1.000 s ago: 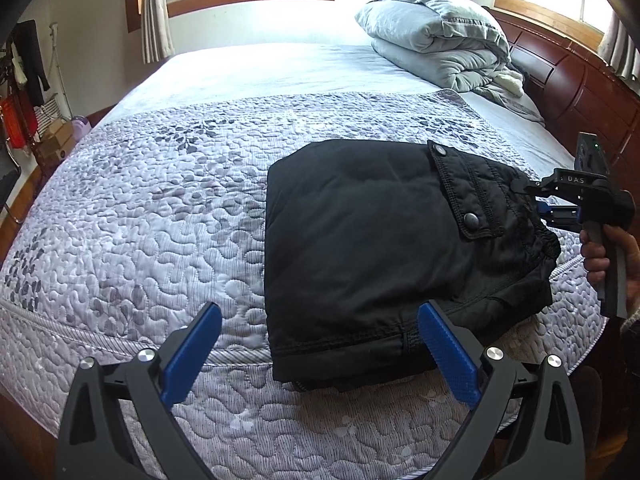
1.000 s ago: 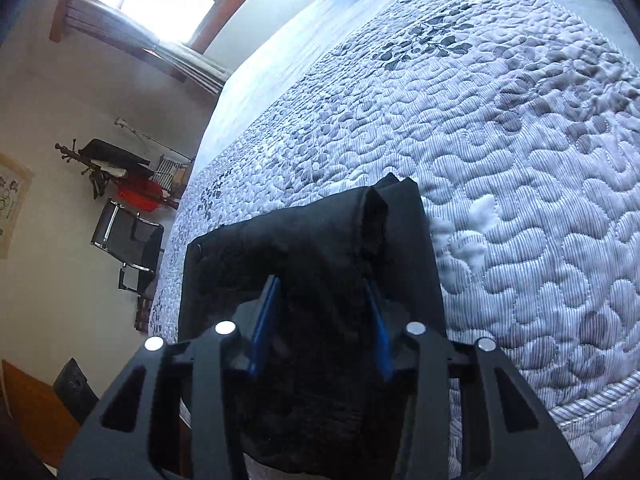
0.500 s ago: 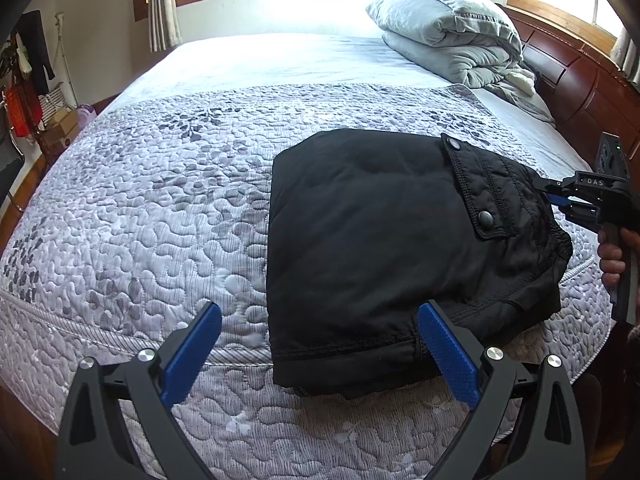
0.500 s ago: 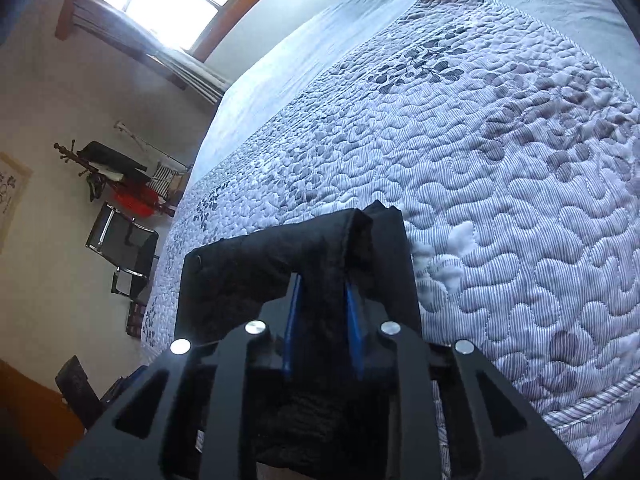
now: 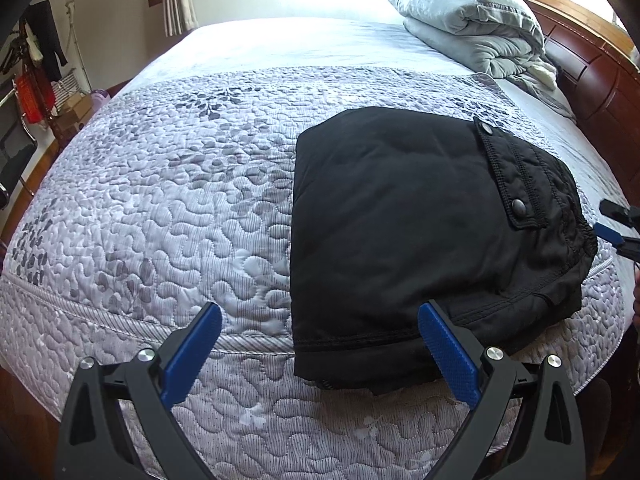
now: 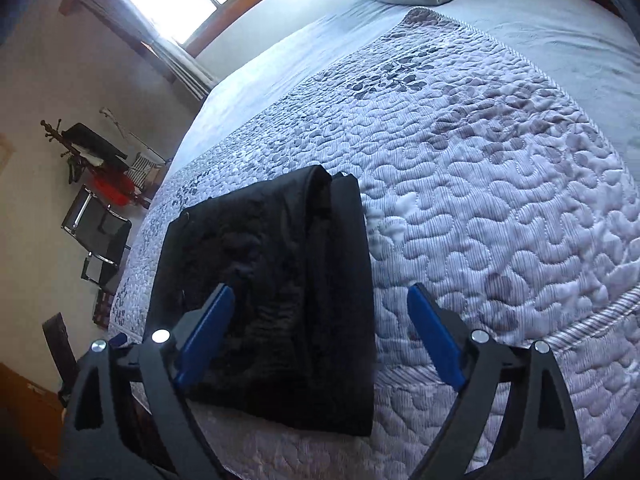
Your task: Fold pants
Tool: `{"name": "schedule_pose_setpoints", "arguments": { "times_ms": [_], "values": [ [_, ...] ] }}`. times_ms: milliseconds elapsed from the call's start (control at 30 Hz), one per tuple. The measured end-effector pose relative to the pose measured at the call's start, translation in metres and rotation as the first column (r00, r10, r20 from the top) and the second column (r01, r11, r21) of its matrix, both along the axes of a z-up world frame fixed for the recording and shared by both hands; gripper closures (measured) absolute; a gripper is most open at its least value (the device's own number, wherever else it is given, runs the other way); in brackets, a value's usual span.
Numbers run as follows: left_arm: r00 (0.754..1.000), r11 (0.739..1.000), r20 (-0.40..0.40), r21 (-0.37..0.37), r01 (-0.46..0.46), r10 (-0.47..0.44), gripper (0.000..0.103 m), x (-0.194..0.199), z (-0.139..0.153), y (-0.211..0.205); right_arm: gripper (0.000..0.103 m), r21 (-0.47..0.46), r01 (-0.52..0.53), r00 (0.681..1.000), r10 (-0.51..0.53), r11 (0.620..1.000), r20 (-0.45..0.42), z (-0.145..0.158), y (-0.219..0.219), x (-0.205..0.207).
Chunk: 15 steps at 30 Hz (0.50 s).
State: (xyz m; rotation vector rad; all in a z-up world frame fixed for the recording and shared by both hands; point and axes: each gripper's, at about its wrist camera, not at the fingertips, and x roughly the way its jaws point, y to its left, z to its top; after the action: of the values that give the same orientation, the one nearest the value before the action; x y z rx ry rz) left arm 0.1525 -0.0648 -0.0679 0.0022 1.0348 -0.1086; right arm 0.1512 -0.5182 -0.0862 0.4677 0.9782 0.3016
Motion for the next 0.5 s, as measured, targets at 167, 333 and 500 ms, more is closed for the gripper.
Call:
{"name": "schedule_pose_setpoints", "arguments": {
  "times_ms": [167, 333, 500],
  "values": [
    [0.998, 0.998, -0.033, -0.03, -0.048, 0.047, 0.004, 0.005, -0.007, 0.009, 0.011, -0.032, -0.02, 1.0, 0.02, 0.999, -0.007, 0.002, 0.001, -0.013],
    [0.992, 0.989, -0.094, -0.11, -0.098, 0.088, 0.004, 0.011, -0.018, 0.027, 0.01, -0.05, -0.045, 0.998, 0.043, 0.998, -0.042, -0.005, 0.003, -0.019],
    [0.988, 0.983, -0.122, -0.144, -0.115, 0.098, 0.004, 0.016, -0.023, 0.037, 0.01, -0.015, -0.066, 0.996, 0.065, 0.998, -0.066, -0.01, 0.003, -0.022]
  ]
}}
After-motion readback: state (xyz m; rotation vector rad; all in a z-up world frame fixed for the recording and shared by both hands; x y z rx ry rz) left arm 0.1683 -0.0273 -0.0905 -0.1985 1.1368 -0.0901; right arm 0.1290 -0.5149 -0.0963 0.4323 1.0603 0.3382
